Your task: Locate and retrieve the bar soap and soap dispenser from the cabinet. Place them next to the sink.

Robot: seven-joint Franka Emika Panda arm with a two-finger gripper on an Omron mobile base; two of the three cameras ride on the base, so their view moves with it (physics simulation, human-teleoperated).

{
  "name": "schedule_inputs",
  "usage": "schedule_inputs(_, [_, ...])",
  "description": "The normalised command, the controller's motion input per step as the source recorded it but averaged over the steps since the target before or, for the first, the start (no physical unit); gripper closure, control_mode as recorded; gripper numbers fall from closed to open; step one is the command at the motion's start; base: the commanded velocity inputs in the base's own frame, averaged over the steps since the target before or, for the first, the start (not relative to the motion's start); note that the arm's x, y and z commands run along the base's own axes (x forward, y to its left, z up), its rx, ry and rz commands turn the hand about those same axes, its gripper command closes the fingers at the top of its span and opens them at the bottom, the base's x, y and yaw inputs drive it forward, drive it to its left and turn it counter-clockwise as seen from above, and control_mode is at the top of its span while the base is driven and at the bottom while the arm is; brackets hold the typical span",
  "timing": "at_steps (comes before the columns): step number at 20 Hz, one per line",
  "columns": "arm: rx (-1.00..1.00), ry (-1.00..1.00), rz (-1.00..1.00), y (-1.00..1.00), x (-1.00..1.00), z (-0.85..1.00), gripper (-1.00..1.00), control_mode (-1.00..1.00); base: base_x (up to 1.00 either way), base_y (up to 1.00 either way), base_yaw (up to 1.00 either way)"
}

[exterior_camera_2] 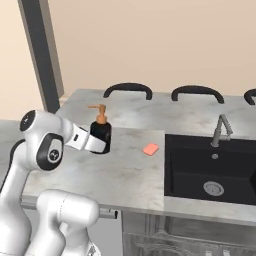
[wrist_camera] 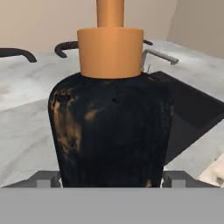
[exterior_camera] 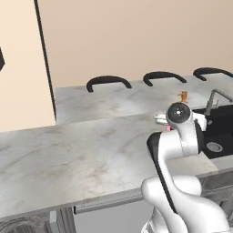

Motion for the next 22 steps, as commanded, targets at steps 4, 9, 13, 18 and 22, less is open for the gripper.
schedule_inputs(4, [-0.19,-0.28,-0.06,-0.11,0.19,-0.59,1.00,-1.00,0.00,0.00,0.00])
schedule_inputs(9, [-0.04,-0.09,-0.17,-0.52,0.12,-0.70,1.00,-1.00,0.00,0.00,0.00])
schedule_inputs(13, [0.01,-0.05,-0.17,-0.43,0.24,-0.59,1.00,-1.00,0.00,0.00,0.00])
schedule_inputs(18, [0.03,-0.01,0.00,-0.13,0.26,-0.32,1.00,-1.00,0.00,0.00,0.00])
schedule_inputs(22, [0.02,-0.05,0.00,-0.47,0.35,-0.43,1.00,-1.00,0.00,0.00,0.00])
